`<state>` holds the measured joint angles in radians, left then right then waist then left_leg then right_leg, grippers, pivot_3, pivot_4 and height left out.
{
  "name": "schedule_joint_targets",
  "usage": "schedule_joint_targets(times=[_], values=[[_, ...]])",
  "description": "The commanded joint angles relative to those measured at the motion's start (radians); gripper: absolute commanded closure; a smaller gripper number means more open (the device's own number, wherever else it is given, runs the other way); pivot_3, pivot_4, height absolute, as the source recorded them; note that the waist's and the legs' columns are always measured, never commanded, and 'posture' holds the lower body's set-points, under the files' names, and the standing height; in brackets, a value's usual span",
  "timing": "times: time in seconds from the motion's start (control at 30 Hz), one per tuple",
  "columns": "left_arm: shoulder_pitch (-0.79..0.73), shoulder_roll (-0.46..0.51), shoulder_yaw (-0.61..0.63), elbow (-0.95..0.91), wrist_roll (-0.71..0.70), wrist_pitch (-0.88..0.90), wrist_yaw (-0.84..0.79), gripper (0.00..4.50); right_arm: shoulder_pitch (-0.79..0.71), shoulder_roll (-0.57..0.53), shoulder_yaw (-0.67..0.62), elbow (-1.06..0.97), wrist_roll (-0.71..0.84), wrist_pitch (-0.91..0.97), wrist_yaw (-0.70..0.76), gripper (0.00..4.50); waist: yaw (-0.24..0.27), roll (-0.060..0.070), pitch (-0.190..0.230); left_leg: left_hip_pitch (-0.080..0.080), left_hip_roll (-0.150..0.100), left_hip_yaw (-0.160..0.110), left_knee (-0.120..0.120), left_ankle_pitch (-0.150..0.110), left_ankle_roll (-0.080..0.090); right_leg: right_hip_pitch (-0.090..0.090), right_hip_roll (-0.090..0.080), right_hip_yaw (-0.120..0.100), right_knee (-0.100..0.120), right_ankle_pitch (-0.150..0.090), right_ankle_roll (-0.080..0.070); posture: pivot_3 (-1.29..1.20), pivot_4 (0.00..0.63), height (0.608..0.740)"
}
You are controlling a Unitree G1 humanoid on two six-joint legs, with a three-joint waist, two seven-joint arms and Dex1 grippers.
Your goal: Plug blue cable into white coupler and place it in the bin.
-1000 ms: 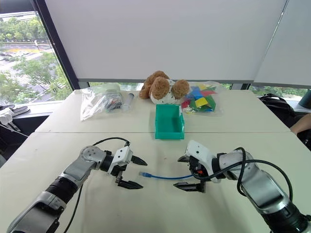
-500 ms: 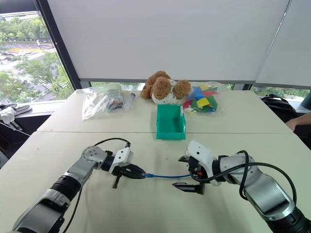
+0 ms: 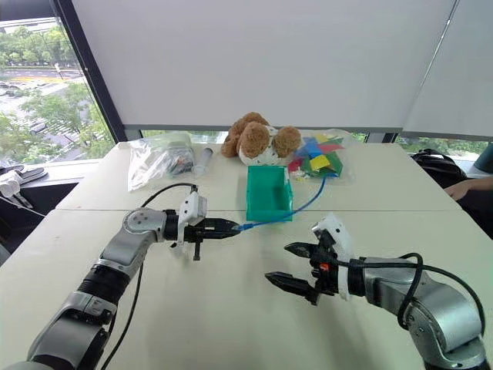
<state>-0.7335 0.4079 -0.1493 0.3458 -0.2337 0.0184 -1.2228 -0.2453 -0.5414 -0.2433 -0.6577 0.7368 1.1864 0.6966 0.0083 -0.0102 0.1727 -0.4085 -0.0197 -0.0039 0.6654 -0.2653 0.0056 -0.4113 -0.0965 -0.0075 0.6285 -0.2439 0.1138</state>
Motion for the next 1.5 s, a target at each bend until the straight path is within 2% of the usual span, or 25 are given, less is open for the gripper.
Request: schedule_joint_targets(times=[0.03,0.2,0.37,0.57,0.87,0.97,1.0,1.2,1.5], values=[[-0.019,-0.001,0.034,-0.063,-0.032,0.027,0.032,4.47,-0.093,0.171,-0.061,0.066,0.07,0.09,-0.198,0.0,-0.002,0.0,0.0,0.0,0.0,0.0,0.0,0.0,0.0,0.0,0.0,0.0,0.001,0.0,0.0,0.0,0.15,0.74],[-0.017,-0.006,0.029,-0.076,-0.03,0.029,0.047,4.47,-0.227,0.407,-0.179,0.208,0.162,0.167,-0.4,0.0,0.002,0.001,0.0,0.0,-0.001,0.0,0.0,0.0,0.0,-0.001,0.0,0.0,0.001,0.0,0.0,0.0,0.15,0.74],[-0.014,-0.009,0.022,-0.078,-0.023,0.02,0.057,4.47,-0.287,0.522,-0.237,0.287,0.224,0.178,-0.53,0.0,0.002,0.001,0.0,0.0,-0.001,0.0,-0.001,0.0,0.0,-0.001,0.0,0.0,0.002,0.0,0.0,0.0,0.15,0.74],[-0.008,-0.009,0.016,-0.082,-0.017,0.017,0.064,4.47,-0.317,0.556,-0.25,0.336,0.294,0.161,-0.612,0.0,-0.005,0.001,0.0,0.0,-0.001,0.0,-0.001,0.0,0.0,-0.001,0.001,0.0,0.002,0.0,0.0,0.0,0.15,0.74],[-0.005,-0.008,0.01,-0.085,-0.014,0.013,0.068,4.47,-0.326,0.543,-0.212,0.366,0.347,0.12,-0.659,0.0,-0.023,0.001,0.0,0.0,-0.001,0.0,-0.002,0.0,0.0,-0.001,0.002,0.0,0.002,0.0,0.0,0.0,0.15,0.74],[-0.004,-0.011,0.007,-0.087,-0.012,0.012,0.073,4.5,-0.327,0.537,-0.187,0.371,0.355,0.11,-0.663,0.9,-0.023,0.001,0.0,0.0,-0.001,0.0,-0.002,0.0,0.0,-0.002,0.002,0.0,0.002,0.0,0.0,0.0,0.15,0.74],[-0.004,-0.012,0.007,-0.087,-0.011,0.012,0.076,4.5,-0.327,0.535,-0.176,0.372,0.356,0.107,-0.663,1.34,-0.023,0.001,0.0,0.0,-0.001,0.0,-0.002,0.0,0.0,-0.002,0.002,0.0,0.002,0.0,0.0,0.0,0.15,0.74],[0.001,-0.014,0.007,-0.095,-0.008,0.016,0.079,4.5,-0.332,0.526,-0.146,0.383,0.375,0.079,-0.673,4.44,-0.022,0.001,0.0,0.0,-0.001,0.0,-0.002,0.0,0.0,-0.001,0.002,0.0,0.002,0.0,0.0,0.0,0.15,0.74],[0.033,0.018,0.015,-0.141,-0.011,0.056,0.09,4.5,-0.35,0.49,-0.136,0.376,0.416,0.059,-0.695,4.44,-0.022,0.001,0.0,0.0,0.0,0.0,-0.002,0.0,0.0,-0.002,0.002,0.001,0.002,0.0,0.0,0.0,0.15,0.74]])
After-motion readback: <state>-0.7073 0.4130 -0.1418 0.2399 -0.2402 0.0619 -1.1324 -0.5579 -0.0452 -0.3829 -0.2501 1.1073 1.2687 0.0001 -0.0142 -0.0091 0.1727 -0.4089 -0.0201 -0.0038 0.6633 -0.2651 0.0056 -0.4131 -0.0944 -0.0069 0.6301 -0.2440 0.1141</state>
